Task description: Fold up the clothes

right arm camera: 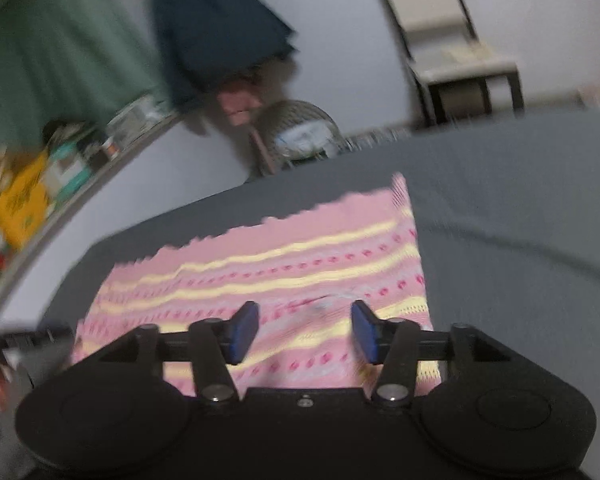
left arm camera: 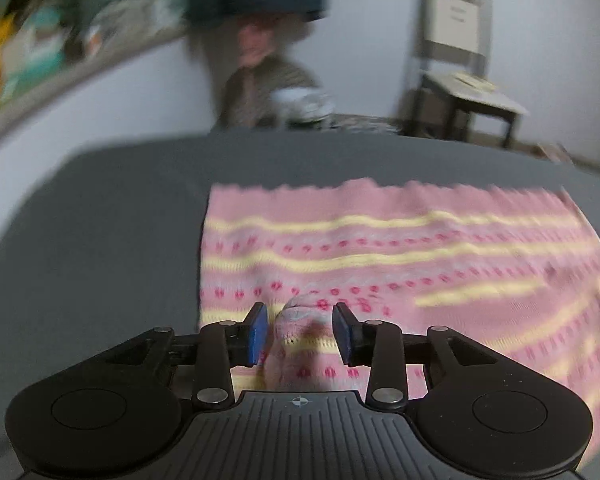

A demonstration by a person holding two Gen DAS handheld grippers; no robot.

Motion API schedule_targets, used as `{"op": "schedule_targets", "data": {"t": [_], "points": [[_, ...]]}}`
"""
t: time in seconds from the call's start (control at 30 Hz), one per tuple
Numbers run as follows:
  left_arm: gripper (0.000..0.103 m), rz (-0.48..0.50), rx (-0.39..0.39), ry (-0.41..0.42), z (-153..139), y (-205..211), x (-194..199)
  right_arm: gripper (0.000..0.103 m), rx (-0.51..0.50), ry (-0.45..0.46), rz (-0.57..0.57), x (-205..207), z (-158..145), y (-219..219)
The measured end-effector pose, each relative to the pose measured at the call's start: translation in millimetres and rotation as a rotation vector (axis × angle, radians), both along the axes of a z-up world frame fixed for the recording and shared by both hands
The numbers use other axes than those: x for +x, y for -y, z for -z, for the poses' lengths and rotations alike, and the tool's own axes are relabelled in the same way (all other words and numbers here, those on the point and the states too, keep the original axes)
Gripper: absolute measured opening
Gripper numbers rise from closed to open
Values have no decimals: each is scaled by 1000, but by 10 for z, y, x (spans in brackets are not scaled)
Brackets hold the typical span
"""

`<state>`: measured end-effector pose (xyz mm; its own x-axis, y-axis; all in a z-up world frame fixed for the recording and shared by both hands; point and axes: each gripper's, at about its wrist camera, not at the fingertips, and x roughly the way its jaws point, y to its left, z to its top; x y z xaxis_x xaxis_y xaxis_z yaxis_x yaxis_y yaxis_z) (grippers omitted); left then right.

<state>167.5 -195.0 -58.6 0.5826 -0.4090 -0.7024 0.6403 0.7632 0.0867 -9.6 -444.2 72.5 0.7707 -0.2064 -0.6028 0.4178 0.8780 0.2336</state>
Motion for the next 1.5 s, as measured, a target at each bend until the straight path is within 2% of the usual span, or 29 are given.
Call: {"op": "schedule_targets", "data": {"t": [0.03, 0.1, 0.13, 0.2, 0.33, 0.4, 0.5, 0.57, 0.63, 0.73, 0.77, 0.8, 0.97, 1.2, 1.37, 1.43, 1.5], "points": [[63, 61, 25, 34, -80, -30, -109, 57, -25, 4, -10, -35, -46, -66], [91, 153, 76, 130, -201, -91, -345, 62, -97, -5, -46, -103, -98, -232], [93, 205, 104, 189, -238, -145, -486, 66, -162, -33, -87, -136, -74, -361], [93, 310, 178, 213, -258, -149, -681, 77, -291, -88, -168, -201, -25, -618], [93, 513, 338, 252, -134, -191, -1125, 80, -549, -200, -331, -332, 72, -1132], [93, 597, 401, 283, -49, -220, -1328, 89, -685, -247, -412, -405, 135, -1367], [93, 692, 504, 332, 109, -255, -1595, 103, -890, -270, -546, -582, 303, -1614], [93, 754, 599, 391, 242, -282, -1750, 103, -983, -314, -617, -640, 440, -1711], [93, 799, 662, 432, 372, -298, -1849, 103, -1060, -360, -666, -670, 577, -1776], [94, 815, 757, 524, 548, -269, -1921, 103, -1103, -404, -669, -627, 717, -1762], [95, 809, 766, 544, 584, -253, -1930, 103, -1110, -414, -665, -595, 753, -1752], [103, 792, 761, 562, 593, -232, -1928, 103, -1116, -412, -664, -559, 777, -1746], [103, 750, 734, 578, 576, -79, -1859, 103, -1147, -407, -649, -333, 824, -1728], [103, 722, 780, 710, 753, 124, -1875, 103, -1220, -414, -672, -61, 933, -1803], [103, 763, 837, 750, 780, 4, -1817, 103, -1286, -467, -676, -78, 970, -1644], [103, 769, 853, 764, 788, -44, -1780, 103, -1267, -483, -655, -88, 951, -1546], [103, 774, 884, 786, 817, -64, -1748, 103, -1310, -506, -647, -92, 994, -1506]]}}
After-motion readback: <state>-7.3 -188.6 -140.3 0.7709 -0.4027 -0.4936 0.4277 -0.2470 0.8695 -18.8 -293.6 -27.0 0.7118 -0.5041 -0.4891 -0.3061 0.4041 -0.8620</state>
